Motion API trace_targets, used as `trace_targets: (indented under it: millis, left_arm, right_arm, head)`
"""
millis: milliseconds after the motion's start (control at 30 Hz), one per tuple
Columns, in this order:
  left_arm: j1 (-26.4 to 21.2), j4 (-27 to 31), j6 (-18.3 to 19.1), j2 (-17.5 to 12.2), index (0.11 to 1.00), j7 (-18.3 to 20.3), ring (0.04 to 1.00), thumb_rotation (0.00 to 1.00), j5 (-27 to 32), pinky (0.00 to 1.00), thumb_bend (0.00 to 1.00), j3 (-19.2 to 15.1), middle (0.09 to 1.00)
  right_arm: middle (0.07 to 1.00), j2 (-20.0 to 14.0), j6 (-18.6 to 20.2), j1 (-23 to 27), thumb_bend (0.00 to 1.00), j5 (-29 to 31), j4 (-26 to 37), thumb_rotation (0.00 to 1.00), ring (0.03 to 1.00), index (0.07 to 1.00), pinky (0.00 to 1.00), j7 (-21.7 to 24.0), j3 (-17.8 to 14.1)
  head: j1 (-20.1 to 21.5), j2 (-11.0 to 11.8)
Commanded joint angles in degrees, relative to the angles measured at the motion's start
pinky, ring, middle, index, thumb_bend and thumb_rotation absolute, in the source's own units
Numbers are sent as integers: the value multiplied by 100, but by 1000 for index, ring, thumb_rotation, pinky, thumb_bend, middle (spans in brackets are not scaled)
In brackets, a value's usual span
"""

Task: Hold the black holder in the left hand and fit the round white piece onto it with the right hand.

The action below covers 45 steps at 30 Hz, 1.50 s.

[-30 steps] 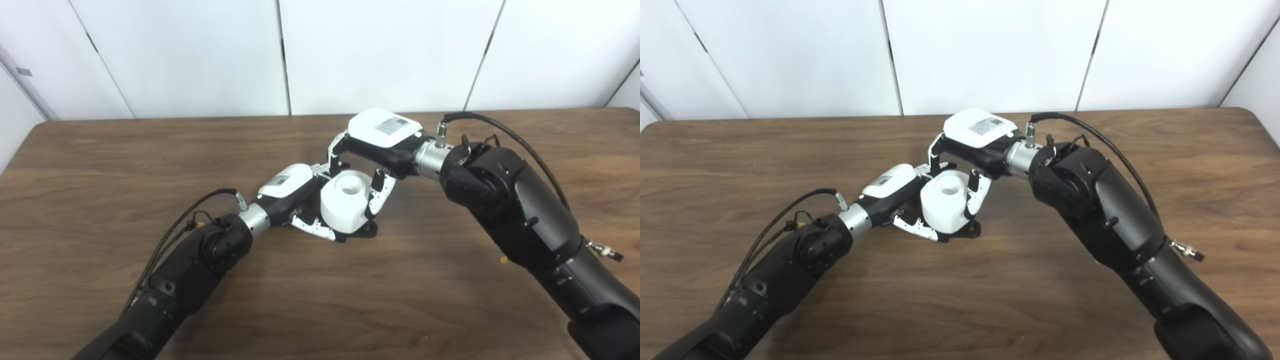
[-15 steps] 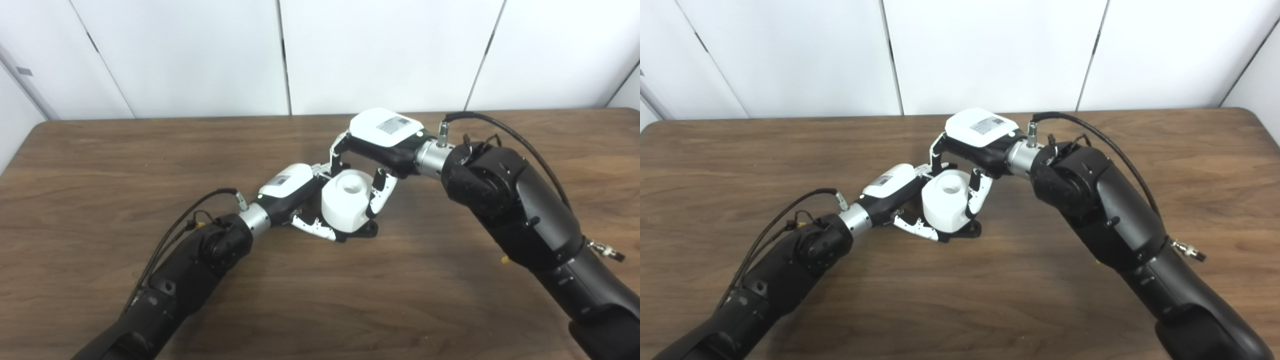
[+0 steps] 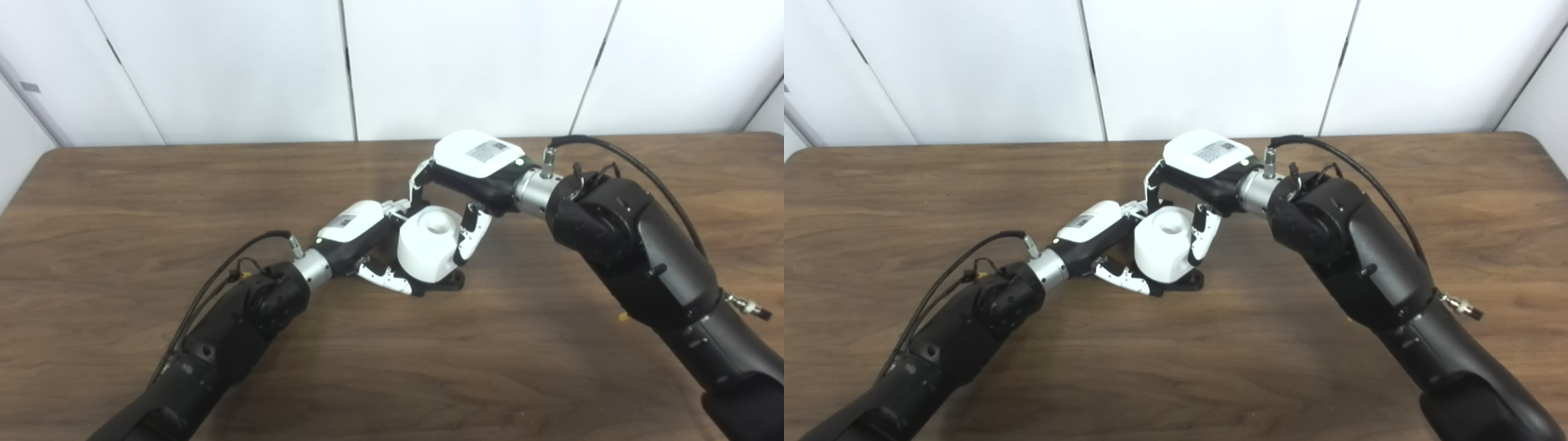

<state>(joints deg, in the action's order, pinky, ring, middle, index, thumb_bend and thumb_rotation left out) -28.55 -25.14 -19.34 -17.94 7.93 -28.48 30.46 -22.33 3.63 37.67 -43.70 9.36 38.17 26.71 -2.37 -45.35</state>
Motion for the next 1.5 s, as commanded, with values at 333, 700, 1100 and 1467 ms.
trace_targets:
  millis: [333,700,1100,1467]
  left_arm:
    - [270,-142,291,-169,479,564,970,76,-269,954,522,224,968]
    - [271,-151,274,-175,479,545,963,76,-283,946,522,225,964]
    - [264,-177,253,-175,479,545,968,75,-267,955,523,228,966]
    - [258,-180,242,-184,480,572,968,76,-235,954,522,222,966]
  right_arm:
    - [741,-113,90,81,522,-16,58,154,786,490,859,188,-42]
    - [755,-106,199,94,847,24,92,257,786,714,858,304,-53]
    - [762,-78,229,70,902,98,143,255,777,830,851,357,-158]
    - [766,-66,238,74,900,118,126,256,781,837,855,341,-162]
  head:
    - [1,-26]
    - [8,-14]
    - [6,-27]
    - [12,-14]
